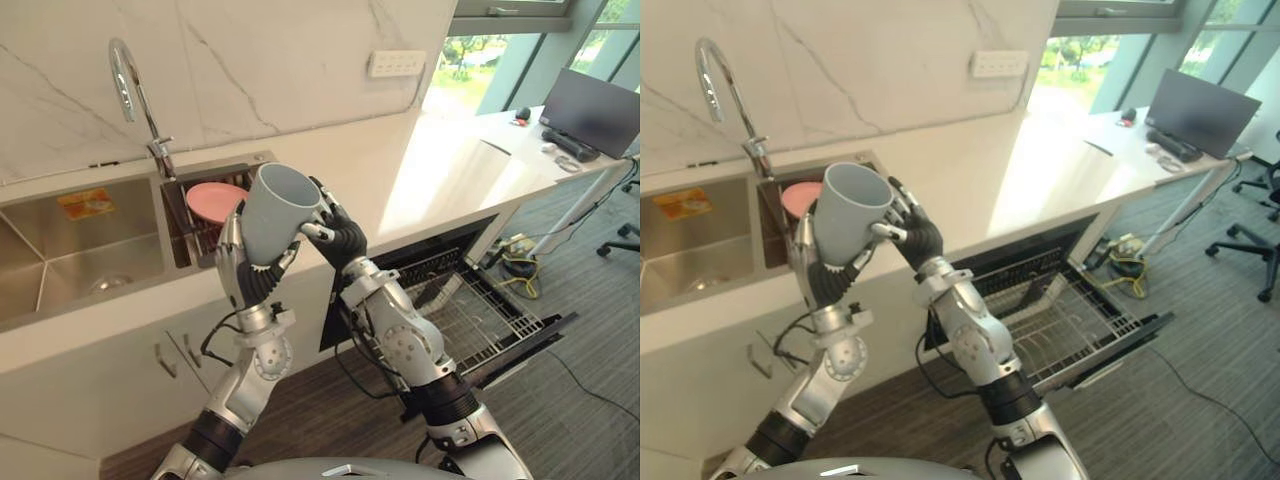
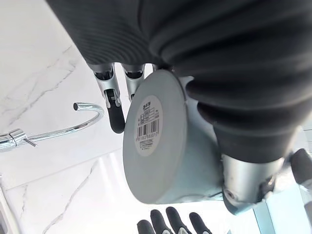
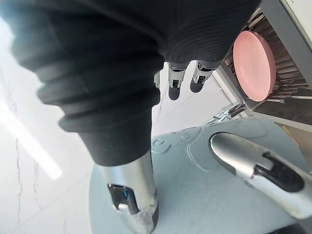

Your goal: Walk over to the sink, pick up the cup, carry it to the dishwasher, place the cup inside the dishwasher, then close the dishwasher door

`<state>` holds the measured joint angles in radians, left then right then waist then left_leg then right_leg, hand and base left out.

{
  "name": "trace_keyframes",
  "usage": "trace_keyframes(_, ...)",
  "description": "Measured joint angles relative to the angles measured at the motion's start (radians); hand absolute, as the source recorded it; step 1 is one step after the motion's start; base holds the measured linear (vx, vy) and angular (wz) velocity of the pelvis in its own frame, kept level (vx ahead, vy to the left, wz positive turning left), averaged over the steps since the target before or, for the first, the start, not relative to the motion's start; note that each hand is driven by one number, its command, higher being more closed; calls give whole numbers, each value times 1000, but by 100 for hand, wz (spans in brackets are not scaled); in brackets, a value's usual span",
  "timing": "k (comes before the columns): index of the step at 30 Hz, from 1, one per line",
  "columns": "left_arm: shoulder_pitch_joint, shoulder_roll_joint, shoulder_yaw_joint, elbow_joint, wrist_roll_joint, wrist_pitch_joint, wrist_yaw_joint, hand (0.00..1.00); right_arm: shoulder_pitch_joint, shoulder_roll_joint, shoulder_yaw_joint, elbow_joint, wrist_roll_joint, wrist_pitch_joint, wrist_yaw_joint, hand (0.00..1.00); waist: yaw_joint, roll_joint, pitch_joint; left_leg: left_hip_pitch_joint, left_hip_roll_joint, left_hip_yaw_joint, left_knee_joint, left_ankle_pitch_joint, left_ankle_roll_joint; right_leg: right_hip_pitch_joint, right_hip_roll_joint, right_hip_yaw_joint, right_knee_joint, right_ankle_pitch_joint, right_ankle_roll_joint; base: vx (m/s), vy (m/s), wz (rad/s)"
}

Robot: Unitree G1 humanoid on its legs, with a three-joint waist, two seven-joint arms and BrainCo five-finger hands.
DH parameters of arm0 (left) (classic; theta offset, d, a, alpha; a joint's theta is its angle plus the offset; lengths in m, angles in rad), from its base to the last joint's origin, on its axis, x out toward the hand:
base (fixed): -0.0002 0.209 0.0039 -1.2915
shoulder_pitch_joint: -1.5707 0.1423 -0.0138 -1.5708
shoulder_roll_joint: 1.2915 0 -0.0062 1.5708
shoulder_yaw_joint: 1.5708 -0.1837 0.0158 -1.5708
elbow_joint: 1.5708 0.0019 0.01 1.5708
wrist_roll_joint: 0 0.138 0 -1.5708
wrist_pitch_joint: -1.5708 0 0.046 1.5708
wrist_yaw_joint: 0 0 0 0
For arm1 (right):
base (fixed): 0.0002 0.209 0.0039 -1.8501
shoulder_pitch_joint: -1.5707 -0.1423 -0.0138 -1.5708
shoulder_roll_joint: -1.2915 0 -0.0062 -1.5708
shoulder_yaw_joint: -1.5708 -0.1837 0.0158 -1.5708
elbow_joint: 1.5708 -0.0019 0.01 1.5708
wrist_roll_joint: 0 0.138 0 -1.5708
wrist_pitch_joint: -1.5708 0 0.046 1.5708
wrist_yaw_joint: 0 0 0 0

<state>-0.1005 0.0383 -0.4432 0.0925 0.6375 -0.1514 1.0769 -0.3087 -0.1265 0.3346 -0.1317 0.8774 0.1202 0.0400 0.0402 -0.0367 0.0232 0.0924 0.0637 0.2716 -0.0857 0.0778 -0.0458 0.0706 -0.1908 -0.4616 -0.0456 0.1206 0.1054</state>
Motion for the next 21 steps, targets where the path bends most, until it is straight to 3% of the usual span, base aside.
trace_keyframes(14,0,2,-23,22,-25,5,-14,100,-50,-1,45,-2,-4,38,-10,0,13,0,2,-1,-3,-10,0,2,2,2,-5,-8,6,-2,2,0,0,1)
trace_keyframes(15,0,2,-23,22,-25,5,-14,100,-50,-1,45,-2,-4,39,-10,100,13,0,3,-2,-4,-13,0,3,2,4,-5,-11,6,-2,2,0,0,6)
trace_keyframes(21,0,28,-27,22,-28,11,-14,100,-54,-5,45,-2,-12,60,-13,100,16,0,8,-4,-4,-20,0,4,0,5,-6,-17,8,-4,2,0,0,3)
